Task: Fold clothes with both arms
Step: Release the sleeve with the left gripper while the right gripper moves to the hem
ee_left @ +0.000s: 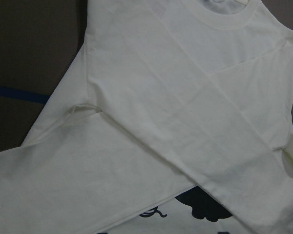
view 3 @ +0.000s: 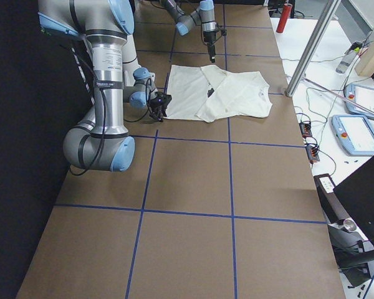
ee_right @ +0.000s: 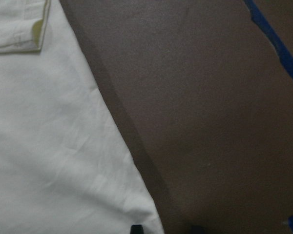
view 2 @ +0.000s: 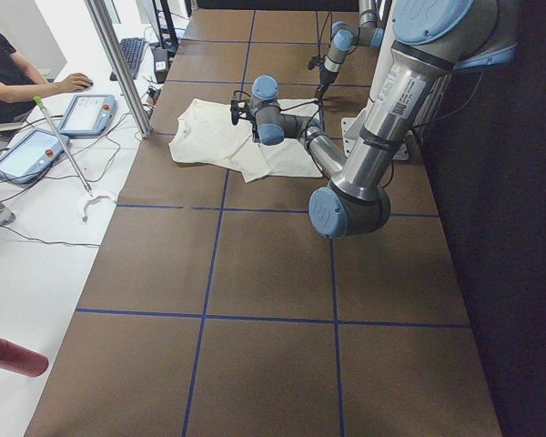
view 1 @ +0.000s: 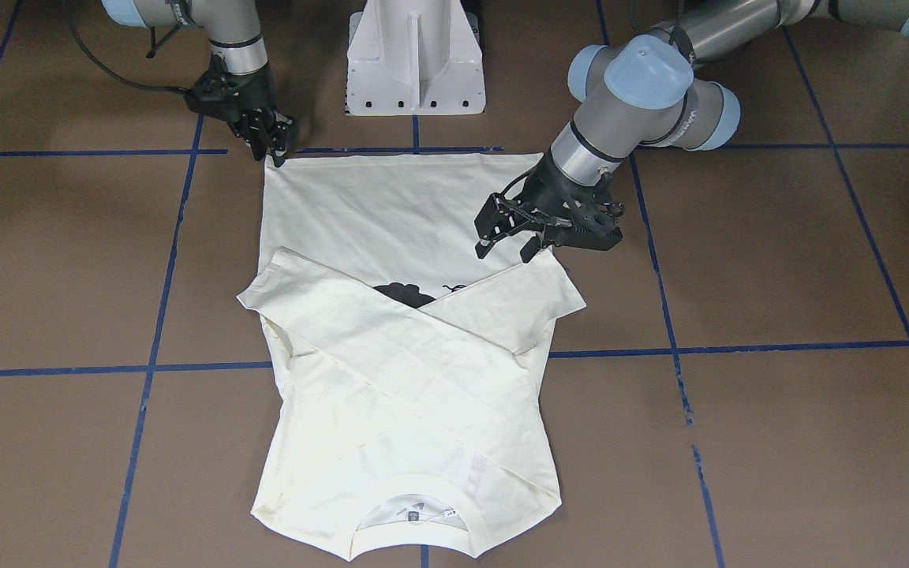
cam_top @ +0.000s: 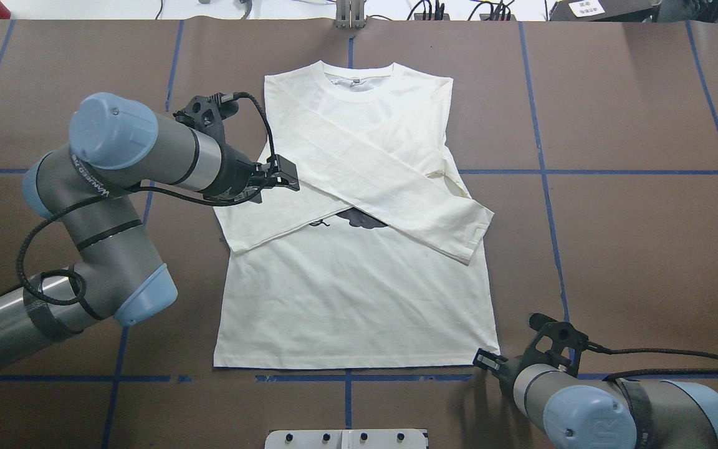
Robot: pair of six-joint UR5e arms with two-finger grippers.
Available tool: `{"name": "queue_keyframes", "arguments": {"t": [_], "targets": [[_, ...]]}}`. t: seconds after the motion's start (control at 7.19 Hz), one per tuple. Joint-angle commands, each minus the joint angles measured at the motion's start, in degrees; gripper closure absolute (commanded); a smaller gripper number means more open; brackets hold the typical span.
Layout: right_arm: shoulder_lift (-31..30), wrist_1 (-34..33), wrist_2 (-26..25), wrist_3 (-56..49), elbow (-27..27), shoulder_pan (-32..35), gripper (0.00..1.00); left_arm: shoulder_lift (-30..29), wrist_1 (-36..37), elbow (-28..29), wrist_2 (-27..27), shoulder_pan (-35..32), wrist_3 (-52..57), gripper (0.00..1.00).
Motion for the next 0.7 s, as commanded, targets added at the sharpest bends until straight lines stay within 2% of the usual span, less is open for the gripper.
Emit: {"name": "queue_keyframes", "arguments": {"t": [0.0, 0.56], "targets": [[0.28, 0.03, 0.26, -0.35, 0.35, 0.11, 1.0, 0.06, 0.07, 0.07, 0.0, 0.0, 0.0, 0.2], [0.37, 0.03, 0.27, -0.96, 0.53, 0.29, 1.0, 1.64, 0.07, -1.07, 0.0, 0.18, -1.66, 0.19]]}}
